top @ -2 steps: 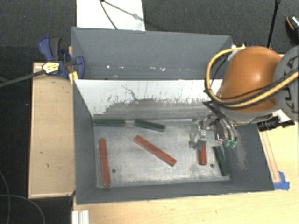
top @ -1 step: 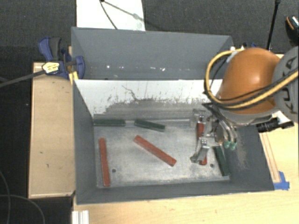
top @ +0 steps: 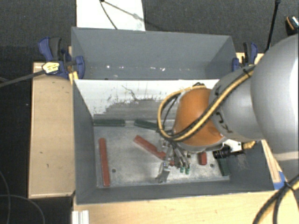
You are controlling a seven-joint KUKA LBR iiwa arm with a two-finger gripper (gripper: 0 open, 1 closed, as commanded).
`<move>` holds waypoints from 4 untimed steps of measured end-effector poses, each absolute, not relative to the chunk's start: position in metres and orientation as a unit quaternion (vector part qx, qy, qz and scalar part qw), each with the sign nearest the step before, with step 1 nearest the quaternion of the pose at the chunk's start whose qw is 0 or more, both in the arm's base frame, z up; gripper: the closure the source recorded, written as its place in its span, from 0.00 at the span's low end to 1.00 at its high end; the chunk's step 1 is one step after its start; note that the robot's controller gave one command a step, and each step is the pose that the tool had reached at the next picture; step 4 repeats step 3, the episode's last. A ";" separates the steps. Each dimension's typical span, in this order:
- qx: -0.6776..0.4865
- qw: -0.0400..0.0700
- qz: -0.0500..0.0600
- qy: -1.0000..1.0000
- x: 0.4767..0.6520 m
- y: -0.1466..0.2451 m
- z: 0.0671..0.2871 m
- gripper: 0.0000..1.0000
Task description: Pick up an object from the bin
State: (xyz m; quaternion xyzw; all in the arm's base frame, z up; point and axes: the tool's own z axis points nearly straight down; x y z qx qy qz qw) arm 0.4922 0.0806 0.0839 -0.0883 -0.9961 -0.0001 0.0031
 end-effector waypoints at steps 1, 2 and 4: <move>-0.091 -0.002 0.000 -0.996 0.528 0.055 0.069 0.00; -0.089 -0.001 0.000 -0.996 0.527 0.057 0.070 1.00; -0.077 -0.005 -0.001 -0.997 0.522 0.058 0.221 1.00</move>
Offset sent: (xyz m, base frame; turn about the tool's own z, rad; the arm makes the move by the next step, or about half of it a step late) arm 0.0338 -0.0235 -0.0139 0.0029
